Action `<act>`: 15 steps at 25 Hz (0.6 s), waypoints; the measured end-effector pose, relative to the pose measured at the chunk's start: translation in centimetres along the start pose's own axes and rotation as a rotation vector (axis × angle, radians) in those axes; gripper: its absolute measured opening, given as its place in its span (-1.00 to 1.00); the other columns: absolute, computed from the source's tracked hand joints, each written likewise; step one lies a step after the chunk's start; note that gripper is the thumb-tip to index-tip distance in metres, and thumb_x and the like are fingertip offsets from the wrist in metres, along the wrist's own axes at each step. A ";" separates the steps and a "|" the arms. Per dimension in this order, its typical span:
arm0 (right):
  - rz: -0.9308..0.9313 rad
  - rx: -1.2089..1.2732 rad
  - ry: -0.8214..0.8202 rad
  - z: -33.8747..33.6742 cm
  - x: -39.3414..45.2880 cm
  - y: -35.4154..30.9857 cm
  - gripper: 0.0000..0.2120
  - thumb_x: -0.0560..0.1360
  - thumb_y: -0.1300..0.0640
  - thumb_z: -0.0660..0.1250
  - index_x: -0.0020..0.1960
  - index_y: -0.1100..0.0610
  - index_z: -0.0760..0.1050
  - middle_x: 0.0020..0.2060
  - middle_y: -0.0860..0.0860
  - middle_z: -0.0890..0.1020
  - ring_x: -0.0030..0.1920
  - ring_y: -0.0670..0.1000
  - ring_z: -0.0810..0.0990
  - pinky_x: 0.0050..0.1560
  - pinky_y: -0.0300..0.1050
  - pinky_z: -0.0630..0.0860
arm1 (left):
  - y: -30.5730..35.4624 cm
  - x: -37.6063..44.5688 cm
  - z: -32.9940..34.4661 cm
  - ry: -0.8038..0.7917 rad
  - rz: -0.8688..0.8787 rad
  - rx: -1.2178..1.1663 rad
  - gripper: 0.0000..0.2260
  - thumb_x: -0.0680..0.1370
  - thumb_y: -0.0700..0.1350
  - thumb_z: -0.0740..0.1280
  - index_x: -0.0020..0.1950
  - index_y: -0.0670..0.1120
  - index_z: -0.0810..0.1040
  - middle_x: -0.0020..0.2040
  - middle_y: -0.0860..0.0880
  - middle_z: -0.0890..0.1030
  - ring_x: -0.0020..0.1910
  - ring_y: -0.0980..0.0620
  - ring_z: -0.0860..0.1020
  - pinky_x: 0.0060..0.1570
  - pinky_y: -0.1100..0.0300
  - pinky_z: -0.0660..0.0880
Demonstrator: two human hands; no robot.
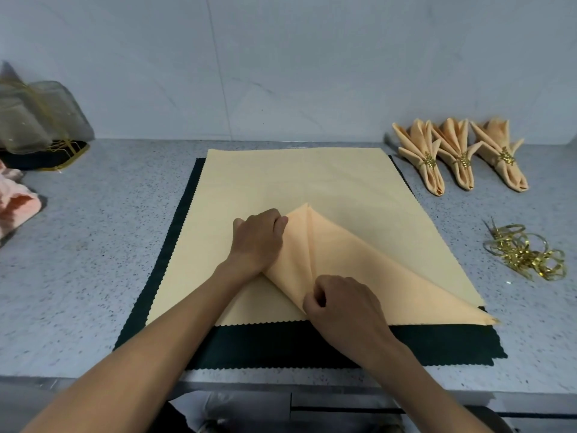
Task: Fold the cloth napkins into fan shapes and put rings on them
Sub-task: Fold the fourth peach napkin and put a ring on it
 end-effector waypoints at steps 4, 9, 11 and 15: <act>-0.065 0.056 0.042 -0.4 -0.2 0.0 -0.92 0.58 0.03 0.18 0.04 0.00 0.34 -0.35 -0.08 0.51 -0.32 -0.07 0.50 -0.27 -0.14 0.44 | -1.0 0.4 0.0 0.008 -0.080 -0.102 -0.68 0.61 0.06 0.24 -0.30 -0.03 0.41 -0.32 0.08 0.50 -0.28 0.06 0.46 -0.01 0.02 0.33; -0.124 0.039 0.043 -0.3 -0.4 -0.1 -0.69 0.60 0.02 0.13 0.34 -0.07 0.34 -0.31 -0.11 0.52 -0.28 -0.09 0.50 -0.16 -0.08 0.49 | -0.9 0.2 0.1 -0.032 -0.113 -0.072 -0.72 0.57 0.12 0.30 -0.24 -0.03 0.45 -0.29 0.10 0.52 -0.24 0.05 0.49 -0.06 0.04 0.38; -0.124 0.047 0.030 -0.1 -0.4 0.0 -0.67 0.61 0.02 0.12 0.37 -0.07 0.35 -0.27 -0.11 0.54 -0.25 -0.09 0.51 -0.13 -0.08 0.49 | -0.6 0.4 -0.1 -0.044 -0.137 -0.061 -0.69 0.57 0.13 0.28 -0.24 -0.06 0.46 -0.29 0.09 0.54 -0.23 0.02 0.51 -0.08 0.04 0.40; -0.125 0.050 0.030 0.0 -0.4 0.1 -0.67 0.61 0.01 0.11 0.36 -0.10 0.34 -0.26 -0.11 0.55 -0.22 -0.07 0.51 -0.11 -0.07 0.48 | 0.9 2.3 -1.1 -0.200 -0.236 -0.388 -0.84 0.56 0.01 0.32 -0.07 -0.06 0.60 -0.13 0.09 0.60 -0.12 0.09 0.56 -0.07 0.16 0.49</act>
Point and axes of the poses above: each hand's wrist, its own x-axis towards the middle knuckle, its own z-axis out of the palm, y = z × x, the point moved 5 cm from there along x, towards the middle knuckle
